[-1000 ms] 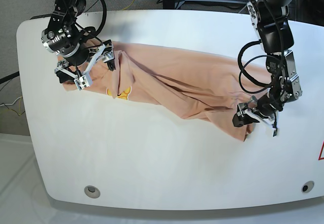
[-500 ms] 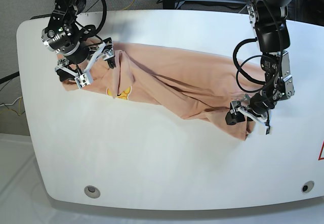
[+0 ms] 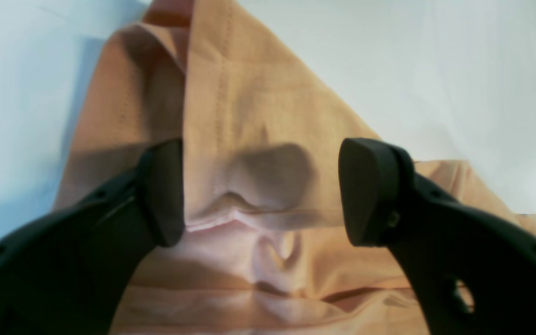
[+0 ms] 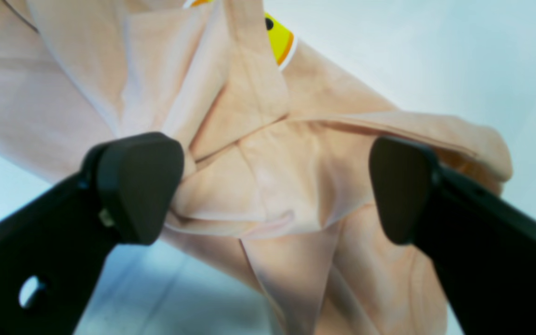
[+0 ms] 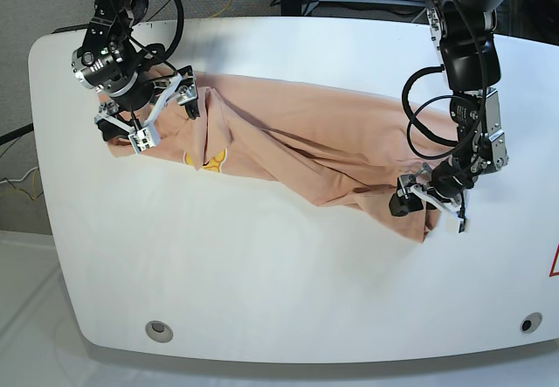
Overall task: Fold the T-shirt properly
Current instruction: 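Close the left gripper on the shirt's folded edge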
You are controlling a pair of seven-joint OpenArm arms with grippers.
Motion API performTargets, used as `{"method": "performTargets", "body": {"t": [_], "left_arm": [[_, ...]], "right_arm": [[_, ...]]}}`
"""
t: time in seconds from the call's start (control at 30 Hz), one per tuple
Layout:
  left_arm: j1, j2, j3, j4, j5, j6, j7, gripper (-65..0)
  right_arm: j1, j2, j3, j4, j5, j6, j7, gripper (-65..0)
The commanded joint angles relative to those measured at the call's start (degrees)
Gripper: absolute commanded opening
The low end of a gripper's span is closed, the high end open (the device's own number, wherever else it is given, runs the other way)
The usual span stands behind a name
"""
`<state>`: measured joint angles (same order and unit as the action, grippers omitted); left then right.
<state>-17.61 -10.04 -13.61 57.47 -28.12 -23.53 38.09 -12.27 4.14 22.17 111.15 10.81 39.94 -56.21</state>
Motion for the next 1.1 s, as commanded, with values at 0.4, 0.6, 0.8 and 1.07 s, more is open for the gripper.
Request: {"method": "performTargets", "body": {"t": [0.4,0.6,0.8,1.07], "left_arm": [[-1.3,-0.6,-0.2,0.8,-0.7,-0.3,-0.3,-63.3],[-1.3,-0.6,-0.3,0.8,-0.7,-0.3,-0.3,-63.6],[-1.3,-0.9,-0.3,0.9,-0.8,-0.4,-0.3,-63.6],[-1.3,-2.7,-0.3,1.3,-0.8,-0.4,-0.2,-63.6]], "right_arm": [[0.3,0.5,0.2,0.9,0.8,0.1,1.0,0.0],[0.3,0.5,0.2,0.9,0.8,0.1,1.0,0.0],[0.3,0.3,0.2,0.9,0.8,0.1,1.0,0.0],[0.3,0.2,0.2,0.9,0.8,0.1,1.0,0.0]]}}
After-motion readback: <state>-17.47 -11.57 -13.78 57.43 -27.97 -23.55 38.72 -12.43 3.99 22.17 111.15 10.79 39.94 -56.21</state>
